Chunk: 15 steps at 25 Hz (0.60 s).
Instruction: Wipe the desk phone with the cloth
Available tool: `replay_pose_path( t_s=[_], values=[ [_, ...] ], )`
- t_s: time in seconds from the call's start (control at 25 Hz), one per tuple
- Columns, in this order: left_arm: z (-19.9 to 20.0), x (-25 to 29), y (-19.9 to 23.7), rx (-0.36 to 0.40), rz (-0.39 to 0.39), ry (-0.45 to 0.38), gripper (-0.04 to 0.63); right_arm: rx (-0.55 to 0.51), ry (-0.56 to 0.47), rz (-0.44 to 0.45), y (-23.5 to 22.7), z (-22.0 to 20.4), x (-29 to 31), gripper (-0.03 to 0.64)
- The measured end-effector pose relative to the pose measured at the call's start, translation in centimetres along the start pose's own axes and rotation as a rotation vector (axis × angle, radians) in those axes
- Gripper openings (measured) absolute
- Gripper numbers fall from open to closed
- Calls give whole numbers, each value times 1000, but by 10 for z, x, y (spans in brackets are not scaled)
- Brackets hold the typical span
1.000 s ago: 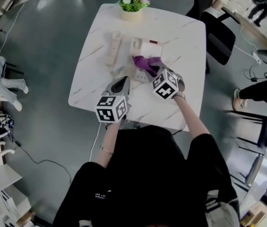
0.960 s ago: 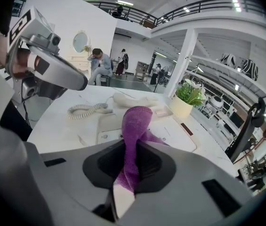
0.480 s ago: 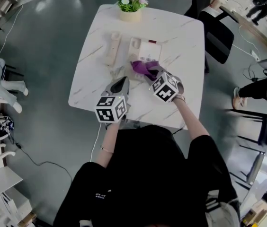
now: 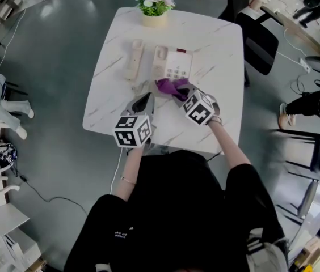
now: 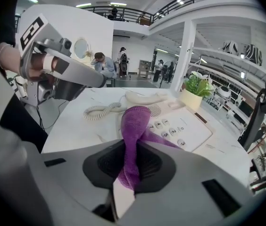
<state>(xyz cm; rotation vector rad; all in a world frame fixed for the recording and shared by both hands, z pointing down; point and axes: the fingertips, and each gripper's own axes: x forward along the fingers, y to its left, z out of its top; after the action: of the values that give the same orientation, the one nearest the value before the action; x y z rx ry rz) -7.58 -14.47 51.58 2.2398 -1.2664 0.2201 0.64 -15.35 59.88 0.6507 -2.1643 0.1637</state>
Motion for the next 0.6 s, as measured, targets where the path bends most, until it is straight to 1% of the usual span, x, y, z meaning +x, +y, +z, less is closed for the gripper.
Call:
replay_pose_path(
  t_s=[0.16, 0.4, 0.52, 0.6],
  values=[
    [2, 0, 2, 2, -4, -1, -3, 11, -10, 34, 7, 2, -1, 37],
    [4, 1, 2, 5, -12, -2, -3, 66, -13, 83, 16, 0, -4, 37],
    [8, 0, 2, 10, -15, -9, -3, 121, -25, 118, 19, 1, -8, 37],
    [12, -2, 2, 13, -15, -17, -3, 175, -47, 147, 21, 5, -11, 37]
  ],
)
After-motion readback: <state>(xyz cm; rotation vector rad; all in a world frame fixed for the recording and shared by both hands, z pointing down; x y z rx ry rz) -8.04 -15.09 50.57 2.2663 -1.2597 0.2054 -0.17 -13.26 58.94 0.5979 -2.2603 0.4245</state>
